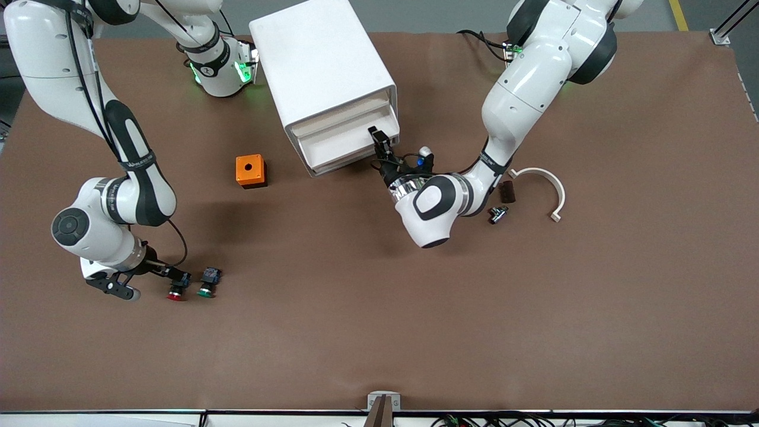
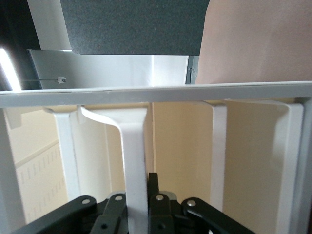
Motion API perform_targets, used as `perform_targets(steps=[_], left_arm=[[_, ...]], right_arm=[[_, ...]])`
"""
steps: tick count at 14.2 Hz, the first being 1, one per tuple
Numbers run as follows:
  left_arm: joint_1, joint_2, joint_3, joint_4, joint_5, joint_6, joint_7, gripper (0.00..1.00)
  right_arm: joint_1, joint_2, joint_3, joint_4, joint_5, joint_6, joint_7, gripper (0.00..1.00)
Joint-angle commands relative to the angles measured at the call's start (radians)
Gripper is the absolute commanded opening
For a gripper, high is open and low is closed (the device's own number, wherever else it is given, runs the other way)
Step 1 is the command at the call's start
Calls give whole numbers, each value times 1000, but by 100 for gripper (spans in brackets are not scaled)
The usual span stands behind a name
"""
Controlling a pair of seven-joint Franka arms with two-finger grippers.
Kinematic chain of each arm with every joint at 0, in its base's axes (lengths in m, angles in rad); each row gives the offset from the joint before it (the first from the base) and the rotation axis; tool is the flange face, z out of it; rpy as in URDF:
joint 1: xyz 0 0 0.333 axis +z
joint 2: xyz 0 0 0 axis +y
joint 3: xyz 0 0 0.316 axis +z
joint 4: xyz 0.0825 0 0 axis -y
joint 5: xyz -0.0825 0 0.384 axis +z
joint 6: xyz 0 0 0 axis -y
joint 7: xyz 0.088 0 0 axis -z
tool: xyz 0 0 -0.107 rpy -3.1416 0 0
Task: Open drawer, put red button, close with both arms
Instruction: 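Grasp the red push-button switch with the right gripper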
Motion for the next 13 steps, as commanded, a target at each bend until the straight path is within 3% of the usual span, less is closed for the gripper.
perform_targets(steps=[1, 11, 13], left_arm=[[33, 1, 2, 11, -28, -12, -10, 9], [93, -3, 18, 14, -27, -12, -6, 11], [110, -3, 20, 14, -27, -10, -4, 11]], right_arm=[[2, 10, 3, 32, -9, -11, 23, 100], [26, 64, 4, 64, -9, -11, 23, 100], [33, 67, 4, 64, -9, -11, 23, 96]])
